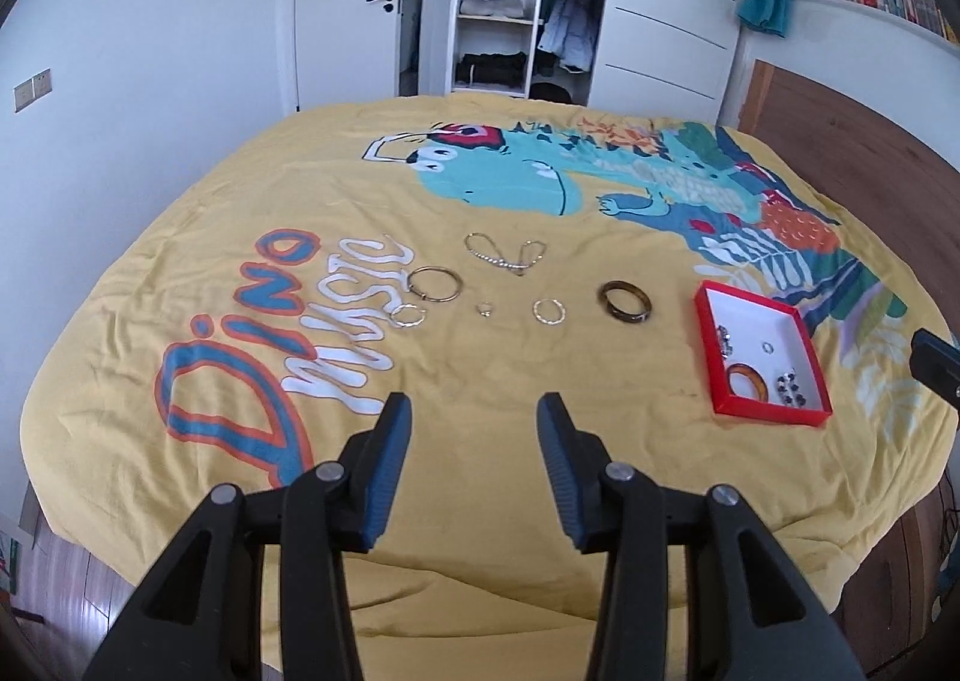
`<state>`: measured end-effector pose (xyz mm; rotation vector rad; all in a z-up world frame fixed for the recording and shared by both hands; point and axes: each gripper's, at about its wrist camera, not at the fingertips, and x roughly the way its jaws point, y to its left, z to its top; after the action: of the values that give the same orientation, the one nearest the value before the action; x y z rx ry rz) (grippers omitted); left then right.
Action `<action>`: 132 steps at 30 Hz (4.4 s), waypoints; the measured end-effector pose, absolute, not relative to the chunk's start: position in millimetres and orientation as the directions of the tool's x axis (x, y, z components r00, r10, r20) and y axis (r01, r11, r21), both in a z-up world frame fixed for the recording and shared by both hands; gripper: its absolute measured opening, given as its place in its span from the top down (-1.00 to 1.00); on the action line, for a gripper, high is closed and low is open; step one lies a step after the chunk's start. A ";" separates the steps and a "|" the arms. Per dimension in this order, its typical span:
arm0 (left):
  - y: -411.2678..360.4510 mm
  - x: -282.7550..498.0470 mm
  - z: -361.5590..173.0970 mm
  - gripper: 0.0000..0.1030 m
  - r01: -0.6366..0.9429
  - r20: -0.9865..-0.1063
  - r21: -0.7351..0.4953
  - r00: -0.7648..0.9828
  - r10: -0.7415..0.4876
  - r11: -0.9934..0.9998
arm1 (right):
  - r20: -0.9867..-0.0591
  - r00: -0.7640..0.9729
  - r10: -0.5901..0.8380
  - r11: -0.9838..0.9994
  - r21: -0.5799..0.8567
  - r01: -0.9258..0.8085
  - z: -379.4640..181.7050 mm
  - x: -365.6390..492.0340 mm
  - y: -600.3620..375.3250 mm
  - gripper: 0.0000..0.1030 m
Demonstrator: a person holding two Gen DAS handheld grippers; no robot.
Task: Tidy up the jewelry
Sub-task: 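Withdraw both tools from the box toward the remaining jewelry, then grasp the twisted silver hoop earring with the left tool while the right tool grasps a small silver ring, then carry the twisted hoop and silver ring with both tools over the red box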
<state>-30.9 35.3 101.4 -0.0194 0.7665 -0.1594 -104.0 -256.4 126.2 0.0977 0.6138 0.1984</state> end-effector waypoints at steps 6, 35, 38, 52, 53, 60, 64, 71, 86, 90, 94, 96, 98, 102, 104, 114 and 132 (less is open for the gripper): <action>56.0 -8.4 84.9 0.19 0.075 -0.699 -0.103 0.704 -0.126 0.992 | -0.583 0.760 0.286 0.958 0.172 -0.229 100.6 -74.4 -234.3 -0.06; 44.6 213.1 -51.0 0.21 0.162 -0.825 -0.118 0.533 -0.187 0.980 | -0.693 0.526 0.492 0.864 0.314 -0.394 -44.5 142.5 -164.5 -0.04; 42.9 226.6 -61.9 0.25 0.198 -0.833 -0.098 0.520 -0.190 0.975 | -0.693 0.521 0.498 0.860 0.316 -0.402 -50.7 154.9 -160.9 -0.04; 51.6 242.4 -94.1 0.69 0.270 -0.852 -0.066 0.485 -0.195 0.961 | -0.689 0.503 0.521 0.842 0.318 -0.436 -67.6 214.9 -128.7 0.20; 53.0 241.6 -94.3 0.71 0.272 -0.850 -0.069 0.488 -0.200 0.960 | -0.692 0.501 0.520 0.842 0.315 -0.438 -69.6 217.8 -125.7 0.20; 54.4 237.0 -93.9 0.89 0.294 -0.835 -0.098 0.496 -0.239 0.951 | -0.732 0.479 0.484 0.858 0.292 -0.422 -88.5 242.0 -107.7 0.33; 56.1 235.6 -91.8 0.92 0.293 -0.827 -0.116 0.501 -0.256 0.949 | -0.748 0.477 0.461 0.868 0.268 -0.417 -93.6 251.5 -100.2 0.39; 59.9 232.1 -84.1 0.93 0.276 -0.811 -0.137 0.519 -0.268 0.951 | -0.775 0.472 0.420 0.877 0.213 -0.431 -96.1 253.1 -91.5 0.63; 63.7 203.1 -39.5 0.93 0.245 -0.773 -0.179 0.565 -0.290 0.953 | -0.725 0.512 0.461 0.868 0.248 -0.431 -45.3 201.7 -107.7 0.64; 63.2 183.9 -19.5 0.93 0.244 -0.757 -0.186 0.582 -0.297 0.952 | -0.717 0.527 0.457 0.872 0.244 -0.424 -25.4 176.3 -115.2 0.64; 60.9 162.3 2.6 0.93 0.253 -0.737 -0.191 0.601 -0.309 0.948 | -0.707 0.546 0.449 0.880 0.244 -0.408 -6.7 149.1 -125.0 0.64; 59.6 150.5 13.0 0.93 0.258 -0.727 -0.193 0.610 -0.314 0.947 | -0.703 0.557 0.441 0.885 0.239 -0.399 2.4 134.3 -131.5 0.64; 58.3 138.1 23.3 0.93 0.261 -0.717 -0.197 0.619 -0.321 0.945 | -0.699 0.567 0.436 0.890 0.241 -0.388 10.4 119.9 -139.1 0.64; 51.4 114.3 42.3 0.93 0.275 -0.699 -0.195 0.634 -0.330 0.941 | -0.690 0.593 0.415 0.904 0.239 -0.354 24.4 90.8 -158.4 0.64; 46.4 103.1 50.9 0.93 0.283 -0.691 -0.196 0.639 -0.337 0.939 | -0.684 0.608 0.402 0.912 0.241 -0.331 30.3 75.7 -170.8 0.64; 10.8 51.6 78.1 0.93 0.317 -0.674 -0.195 0.644 -0.362 0.928 | -0.651 0.689 0.320 0.947 0.236 -0.217 51.1 3.9 -240.2 0.64; -145.2 29.3 82.8 0.93 0.524 -0.712 -0.132 0.540 -0.448 0.841 | -0.647 0.745 0.165 0.966 0.258 0.011 30.9 -51.5 -386.3 0.64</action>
<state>29.3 -145.2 82.8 0.1013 0.8159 -0.5790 -51.5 -386.3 30.9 0.2537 0.7278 0.0850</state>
